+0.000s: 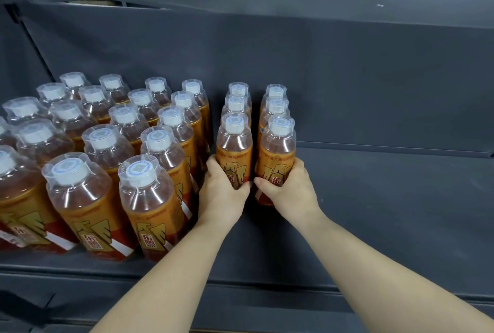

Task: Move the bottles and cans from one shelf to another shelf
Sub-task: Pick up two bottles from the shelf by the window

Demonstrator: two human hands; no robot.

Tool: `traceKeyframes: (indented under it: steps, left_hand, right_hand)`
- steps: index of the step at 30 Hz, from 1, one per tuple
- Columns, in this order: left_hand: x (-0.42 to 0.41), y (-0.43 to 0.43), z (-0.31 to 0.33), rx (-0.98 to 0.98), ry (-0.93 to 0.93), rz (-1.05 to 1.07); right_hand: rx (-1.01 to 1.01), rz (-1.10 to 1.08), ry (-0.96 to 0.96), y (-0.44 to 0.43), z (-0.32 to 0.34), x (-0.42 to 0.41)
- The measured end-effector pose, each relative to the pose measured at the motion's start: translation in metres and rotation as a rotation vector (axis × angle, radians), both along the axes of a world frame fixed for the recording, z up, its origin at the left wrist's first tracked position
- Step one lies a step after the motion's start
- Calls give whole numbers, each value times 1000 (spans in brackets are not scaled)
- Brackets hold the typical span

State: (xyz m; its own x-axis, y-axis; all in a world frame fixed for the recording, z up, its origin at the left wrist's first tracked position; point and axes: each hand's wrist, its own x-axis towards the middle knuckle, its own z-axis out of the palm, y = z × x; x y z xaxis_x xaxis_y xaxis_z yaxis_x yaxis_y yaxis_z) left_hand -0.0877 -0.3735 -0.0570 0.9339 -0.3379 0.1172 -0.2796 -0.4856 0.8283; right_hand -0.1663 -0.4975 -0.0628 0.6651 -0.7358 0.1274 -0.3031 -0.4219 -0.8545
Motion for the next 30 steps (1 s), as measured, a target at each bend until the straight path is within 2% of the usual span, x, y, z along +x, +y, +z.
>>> traceKeyframes:
  steps: [18, 30]
  left_hand:
    - [10, -9, -3, 129, -53, 47]
    - [13, -9, -2, 150, -46, 26]
  right_hand:
    - [17, -22, -5, 1, -2, 9]
    - [-11, -16, 40, -1, 4, 9]
